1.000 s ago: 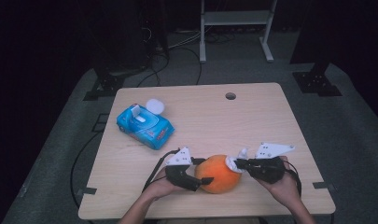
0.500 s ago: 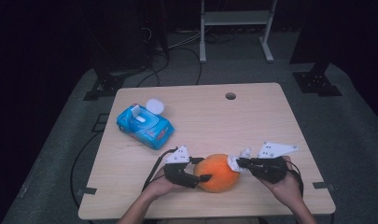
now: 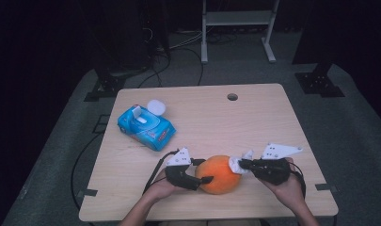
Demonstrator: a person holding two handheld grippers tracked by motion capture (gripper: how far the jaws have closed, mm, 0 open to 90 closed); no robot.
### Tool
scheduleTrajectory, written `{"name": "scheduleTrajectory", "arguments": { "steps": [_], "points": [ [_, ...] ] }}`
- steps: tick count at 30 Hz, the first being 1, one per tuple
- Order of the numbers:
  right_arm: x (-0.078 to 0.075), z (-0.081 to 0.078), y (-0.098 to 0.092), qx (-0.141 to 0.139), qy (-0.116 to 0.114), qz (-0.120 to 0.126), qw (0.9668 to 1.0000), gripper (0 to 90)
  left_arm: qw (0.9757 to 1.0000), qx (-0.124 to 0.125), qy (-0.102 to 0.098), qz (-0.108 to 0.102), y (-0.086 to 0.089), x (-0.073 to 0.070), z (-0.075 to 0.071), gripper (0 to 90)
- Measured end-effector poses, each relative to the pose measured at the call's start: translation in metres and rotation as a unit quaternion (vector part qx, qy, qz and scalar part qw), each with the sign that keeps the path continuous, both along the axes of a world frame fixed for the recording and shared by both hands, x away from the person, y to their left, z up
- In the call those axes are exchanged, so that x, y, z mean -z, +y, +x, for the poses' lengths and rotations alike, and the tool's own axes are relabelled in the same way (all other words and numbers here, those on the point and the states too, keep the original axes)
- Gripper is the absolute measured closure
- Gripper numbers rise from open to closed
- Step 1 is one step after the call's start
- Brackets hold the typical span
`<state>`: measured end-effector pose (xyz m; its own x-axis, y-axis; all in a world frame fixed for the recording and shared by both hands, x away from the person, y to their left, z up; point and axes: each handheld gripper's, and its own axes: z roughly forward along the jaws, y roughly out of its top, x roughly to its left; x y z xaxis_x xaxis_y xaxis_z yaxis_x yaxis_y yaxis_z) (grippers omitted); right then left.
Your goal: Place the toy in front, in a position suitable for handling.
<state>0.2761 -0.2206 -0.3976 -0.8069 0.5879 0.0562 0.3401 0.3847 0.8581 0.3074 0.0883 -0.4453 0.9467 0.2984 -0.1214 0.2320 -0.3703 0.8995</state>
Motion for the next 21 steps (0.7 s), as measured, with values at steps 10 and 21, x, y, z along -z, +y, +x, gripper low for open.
{"name": "scheduleTrajectory", "arguments": {
  "steps": [10, 21],
  "points": [
    [0.006, 0.001, 0.003, 0.002, 0.003, -0.029, 0.9996, 87.6, 1.0, 0.0, -0.006, 0.005, -0.001, -0.001, -0.001, 30.9],
    [-0.004, -0.002, 0.022, -0.02, -0.017, -0.009, 0.9996, 87.9, 1.0, 0.0, -0.009, 0.004, -0.002, -0.001, -0.001, 30.7]
  ]
}}
